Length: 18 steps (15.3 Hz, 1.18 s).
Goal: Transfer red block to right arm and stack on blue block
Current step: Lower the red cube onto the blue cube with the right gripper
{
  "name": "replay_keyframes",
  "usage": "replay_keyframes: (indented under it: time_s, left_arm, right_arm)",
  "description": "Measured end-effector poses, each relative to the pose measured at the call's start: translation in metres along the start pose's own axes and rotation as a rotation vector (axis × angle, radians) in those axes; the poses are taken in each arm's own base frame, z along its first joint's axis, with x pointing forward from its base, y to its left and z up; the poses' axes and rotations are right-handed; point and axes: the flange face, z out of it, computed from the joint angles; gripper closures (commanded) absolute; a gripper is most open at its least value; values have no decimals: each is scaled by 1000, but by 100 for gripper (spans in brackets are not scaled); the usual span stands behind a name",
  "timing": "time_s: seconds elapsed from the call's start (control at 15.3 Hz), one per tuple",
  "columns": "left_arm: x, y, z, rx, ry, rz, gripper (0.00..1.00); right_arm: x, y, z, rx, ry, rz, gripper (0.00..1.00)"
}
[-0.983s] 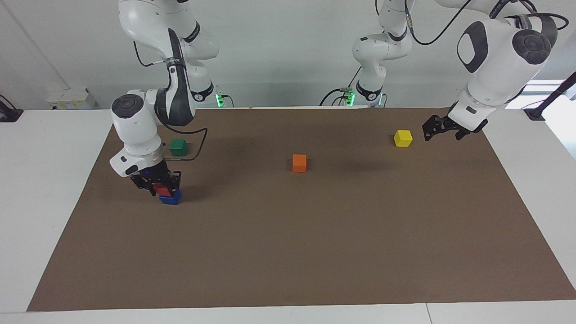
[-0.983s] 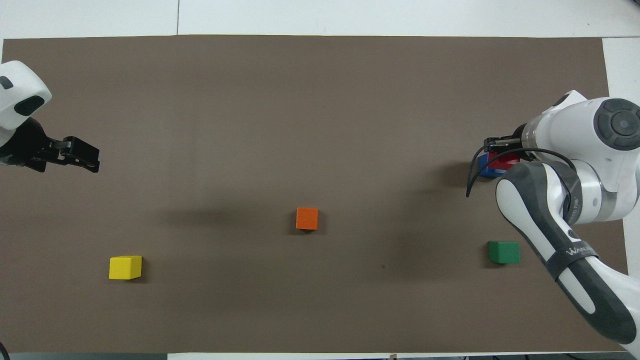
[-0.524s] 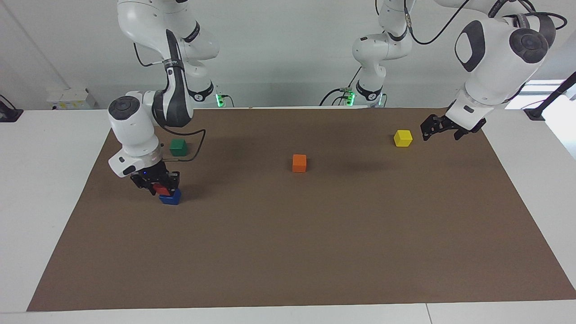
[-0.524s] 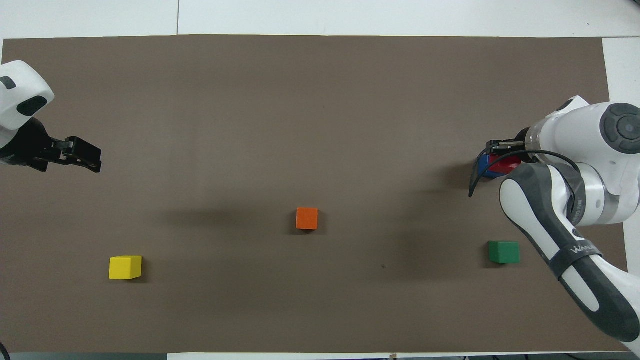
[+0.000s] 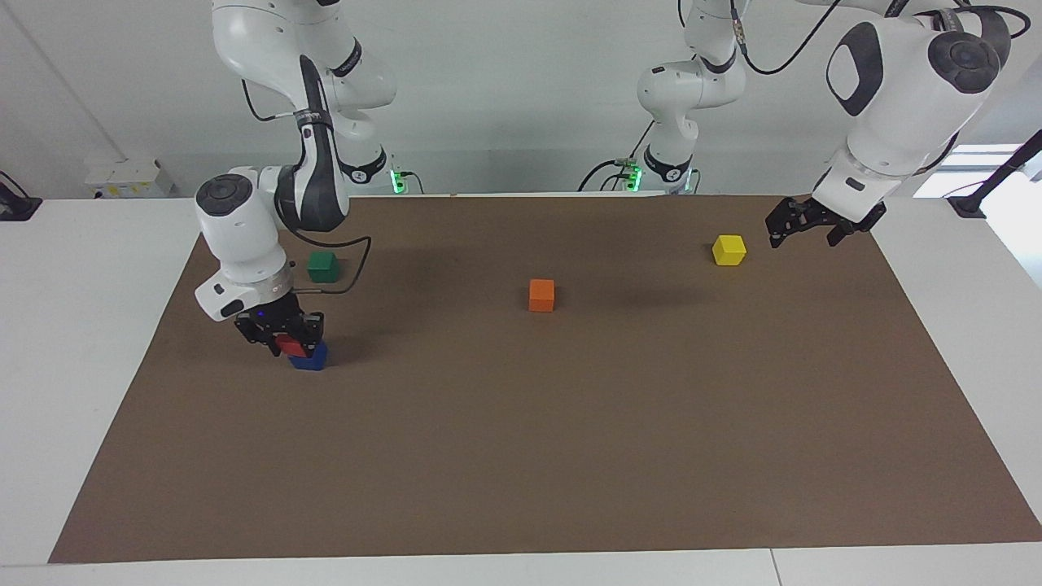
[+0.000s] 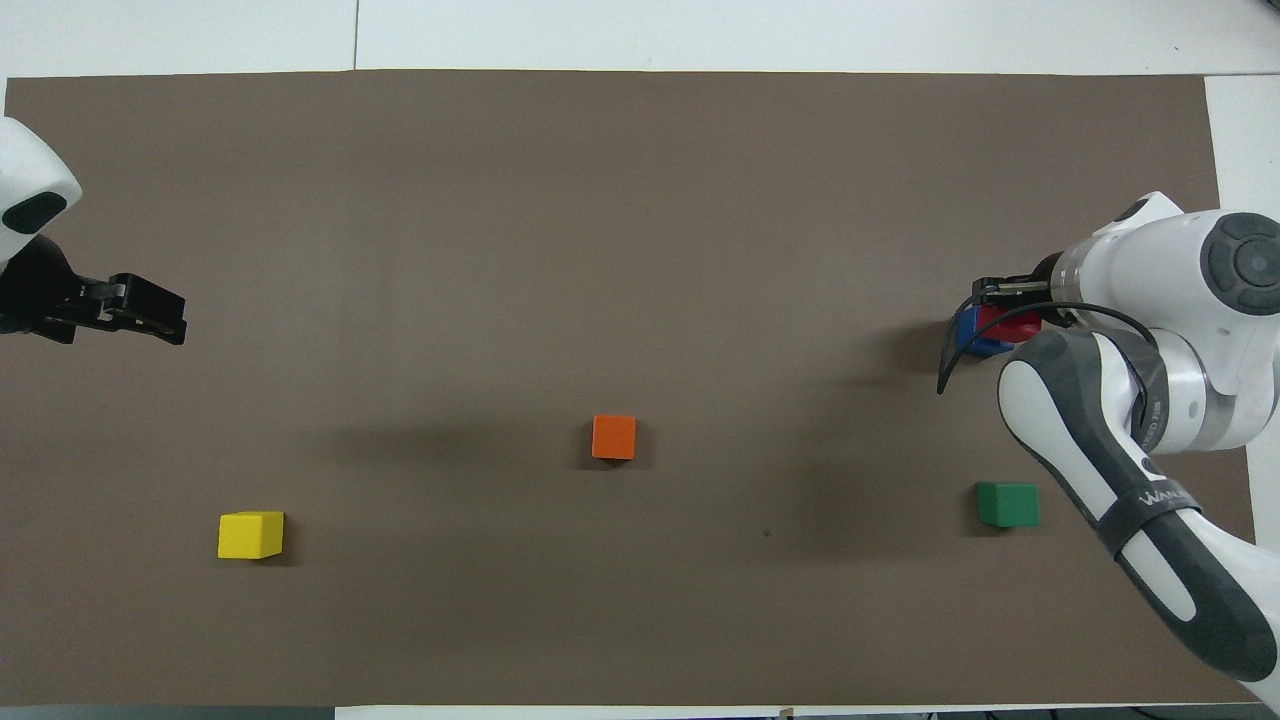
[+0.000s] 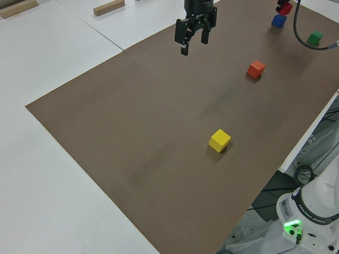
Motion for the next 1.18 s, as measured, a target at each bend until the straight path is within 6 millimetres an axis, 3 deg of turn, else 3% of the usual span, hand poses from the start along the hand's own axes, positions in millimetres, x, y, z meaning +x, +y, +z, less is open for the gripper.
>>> replay_keyframes:
  time_s: [0.46,1.18]
  left_arm:
    - [-2,-1,-3,1,5,-3,0]
    - [-3,-1,-4,1,8,-3,0]
  right_arm:
    - [-1,0,13,0,-4,-3,100]
    - [-2,0,15,-1,-8,-21,100]
